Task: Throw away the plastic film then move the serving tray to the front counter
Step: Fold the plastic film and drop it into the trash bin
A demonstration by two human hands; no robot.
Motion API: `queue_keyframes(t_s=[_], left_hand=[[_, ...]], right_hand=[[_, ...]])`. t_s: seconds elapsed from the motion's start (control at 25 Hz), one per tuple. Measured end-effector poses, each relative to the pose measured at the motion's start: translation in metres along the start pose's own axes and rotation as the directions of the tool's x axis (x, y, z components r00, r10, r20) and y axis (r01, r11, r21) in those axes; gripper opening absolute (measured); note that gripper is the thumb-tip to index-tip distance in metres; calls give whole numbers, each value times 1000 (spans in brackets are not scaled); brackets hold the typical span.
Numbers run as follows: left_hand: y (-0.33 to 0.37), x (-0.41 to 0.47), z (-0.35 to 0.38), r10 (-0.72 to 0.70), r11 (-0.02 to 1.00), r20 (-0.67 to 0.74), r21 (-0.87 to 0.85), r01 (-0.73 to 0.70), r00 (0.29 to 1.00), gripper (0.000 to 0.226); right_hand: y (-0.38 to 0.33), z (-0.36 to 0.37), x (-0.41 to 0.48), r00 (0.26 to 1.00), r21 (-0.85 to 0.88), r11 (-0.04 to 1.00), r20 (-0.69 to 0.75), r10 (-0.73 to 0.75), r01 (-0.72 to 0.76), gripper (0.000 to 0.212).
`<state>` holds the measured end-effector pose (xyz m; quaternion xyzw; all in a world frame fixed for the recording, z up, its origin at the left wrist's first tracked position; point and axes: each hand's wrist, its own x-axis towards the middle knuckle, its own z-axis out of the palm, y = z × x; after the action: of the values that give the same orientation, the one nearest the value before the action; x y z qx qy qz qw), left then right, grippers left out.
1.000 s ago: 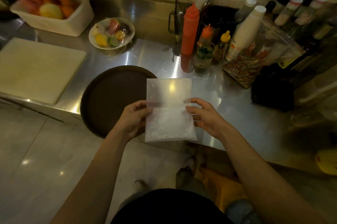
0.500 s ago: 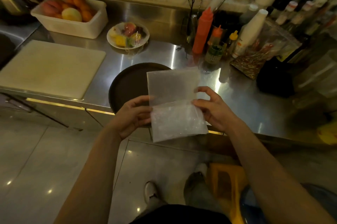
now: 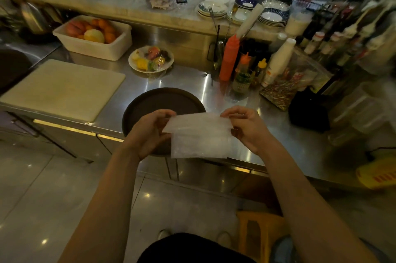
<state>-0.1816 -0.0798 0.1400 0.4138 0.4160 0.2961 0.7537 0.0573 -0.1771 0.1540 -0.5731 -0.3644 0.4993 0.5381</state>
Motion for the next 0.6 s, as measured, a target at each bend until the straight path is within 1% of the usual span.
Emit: queue_keyframes(t_s=[0.08,0.12,0.2,0.28,0.4,0.52,0.56,0.6], left_hand=[[-2,-2,13,-37,998,-3,-59,37,999,34],[-4,-3,17,-47,998,13,-30,48,999,36],[-10,-6,23,-53,995,83,89,46,995,42],[-15,-7,27,-61,989,129,144,42,990,49],[-19,-7,29,-39,986,86,167,25,995,53],[-18,-3,27,-3,991,33,136,-1,999,46],[-17,-2,27,19,992,23,126,-22,1000,42],[-16,-1,28,45,992,17,120,-47,999,40]], right_hand=[[-3,-4,1,999,-45,998,-20,-44,43,28],[-5,-6,2,998,-63,996,-23,-59,57,26],[-8,-8,4,996,-74,994,-28,-83,80,24],[-9,-12,4,994,-82,991,-24,-104,102,23],[-8,-15,3,995,-44,995,-16,-96,95,22],[-11,-14,2,999,84,995,-7,-45,45,23],[-12,-14,1,1000,85,996,-10,-22,23,23],[-13,-13,1,1000,41,999,-11,-2,2,26]])
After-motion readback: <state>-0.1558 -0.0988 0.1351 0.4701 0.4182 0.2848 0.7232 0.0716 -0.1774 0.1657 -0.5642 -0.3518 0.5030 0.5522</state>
